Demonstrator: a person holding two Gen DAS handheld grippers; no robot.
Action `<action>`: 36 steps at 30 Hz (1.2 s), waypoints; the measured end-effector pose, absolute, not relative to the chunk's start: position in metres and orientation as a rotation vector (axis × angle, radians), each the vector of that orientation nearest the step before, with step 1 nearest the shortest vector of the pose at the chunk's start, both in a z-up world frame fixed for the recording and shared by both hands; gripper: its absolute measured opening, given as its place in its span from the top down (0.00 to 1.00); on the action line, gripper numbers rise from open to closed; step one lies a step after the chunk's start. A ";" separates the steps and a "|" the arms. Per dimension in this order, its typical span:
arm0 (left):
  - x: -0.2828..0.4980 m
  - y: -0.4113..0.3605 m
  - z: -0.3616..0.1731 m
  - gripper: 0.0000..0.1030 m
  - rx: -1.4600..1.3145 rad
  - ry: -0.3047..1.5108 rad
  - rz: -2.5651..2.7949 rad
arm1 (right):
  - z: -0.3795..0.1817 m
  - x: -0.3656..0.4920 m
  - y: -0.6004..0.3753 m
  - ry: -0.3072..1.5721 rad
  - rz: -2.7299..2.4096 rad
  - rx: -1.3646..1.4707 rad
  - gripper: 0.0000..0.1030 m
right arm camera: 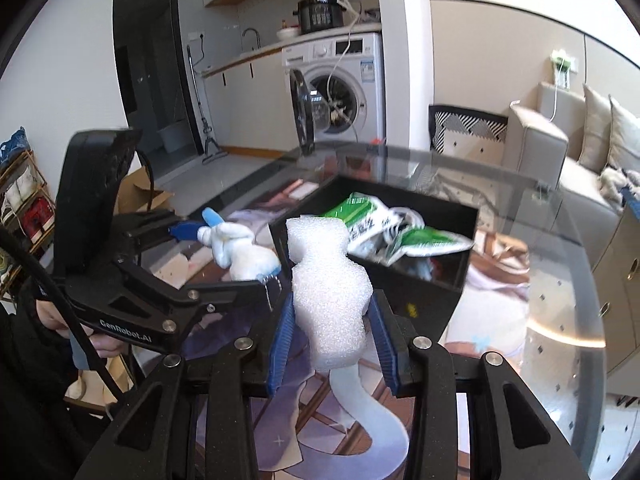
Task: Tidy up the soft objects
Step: 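Lift plush bunny with left gripper while right gripper lowers foam tube into box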
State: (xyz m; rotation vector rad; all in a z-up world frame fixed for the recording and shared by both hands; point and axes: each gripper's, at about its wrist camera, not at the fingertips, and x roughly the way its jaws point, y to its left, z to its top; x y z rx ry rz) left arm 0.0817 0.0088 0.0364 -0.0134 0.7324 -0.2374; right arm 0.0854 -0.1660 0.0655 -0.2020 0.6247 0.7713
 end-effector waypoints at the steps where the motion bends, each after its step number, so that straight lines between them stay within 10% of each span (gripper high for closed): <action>1: 0.082 0.008 0.038 0.13 -0.015 0.728 -0.239 | 0.069 0.084 -0.167 0.617 0.766 -0.200 0.63; 36: 0.158 -0.005 0.048 0.11 -0.033 0.696 -0.175 | 0.079 0.167 -0.163 0.647 0.571 -0.115 0.54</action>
